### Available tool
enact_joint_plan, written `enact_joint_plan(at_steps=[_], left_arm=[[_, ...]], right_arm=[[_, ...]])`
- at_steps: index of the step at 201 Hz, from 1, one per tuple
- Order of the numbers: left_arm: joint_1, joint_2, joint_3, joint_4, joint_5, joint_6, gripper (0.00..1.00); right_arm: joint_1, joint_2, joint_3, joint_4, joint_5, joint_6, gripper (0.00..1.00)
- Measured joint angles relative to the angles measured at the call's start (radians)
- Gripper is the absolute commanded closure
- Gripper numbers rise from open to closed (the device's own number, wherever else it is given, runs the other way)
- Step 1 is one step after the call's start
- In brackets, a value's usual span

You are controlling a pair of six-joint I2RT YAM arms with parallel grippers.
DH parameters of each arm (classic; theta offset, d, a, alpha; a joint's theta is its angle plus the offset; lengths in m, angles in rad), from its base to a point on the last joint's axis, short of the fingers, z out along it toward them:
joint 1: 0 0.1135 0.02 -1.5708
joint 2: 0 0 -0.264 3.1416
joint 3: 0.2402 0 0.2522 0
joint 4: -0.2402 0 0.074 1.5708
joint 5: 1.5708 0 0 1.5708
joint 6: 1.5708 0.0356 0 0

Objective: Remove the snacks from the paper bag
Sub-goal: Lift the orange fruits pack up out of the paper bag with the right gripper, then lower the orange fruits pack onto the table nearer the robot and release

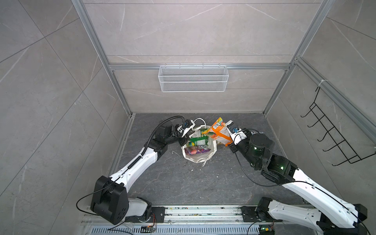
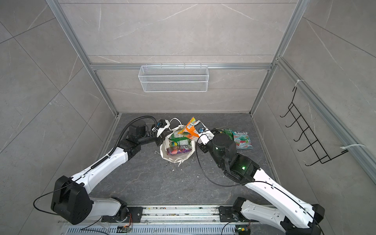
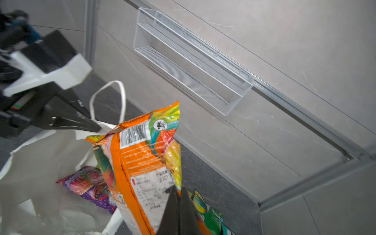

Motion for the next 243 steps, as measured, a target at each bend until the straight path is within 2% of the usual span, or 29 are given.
enact_joint_plan(at_steps=[53, 73, 109, 139, 164, 208, 243], left_arm=[[0.000, 0.000, 0.000, 0.014, -0.008, -0.002, 1.00], [0.000, 0.000, 0.000, 0.013, -0.008, -0.004, 1.00], [0.000, 0.000, 0.000, 0.014, -0.008, -0.008, 1.00], [0.000, 0.000, -0.006, 0.025, -0.008, -0.013, 1.00], [0.000, 0.000, -0.009, 0.027, -0.008, -0.016, 1.00], [0.000, 0.000, -0.013, 0.033, -0.008, -0.016, 1.00], [0.000, 0.000, -0.015, 0.039, -0.010, -0.016, 1.00]], right_arm=[[-0.160, -0.007, 0.011, -0.261, 0.160, 0.269, 1.00], [-0.187, 0.004, -0.006, -0.338, 0.199, 0.367, 1.00], [-0.187, 0.155, -0.085, -0.429, 0.263, 0.521, 1.00], [-0.187, 0.332, -0.191, -0.425, 0.262, 0.604, 1.00], [-0.187, 0.426, -0.216, -0.416, 0.242, 0.655, 1.00], [-0.185, 0.455, -0.201, -0.395, 0.195, 0.742, 1.00], [-0.138, 0.495, -0.187, -0.392, 0.179, 0.824, 1.00]])
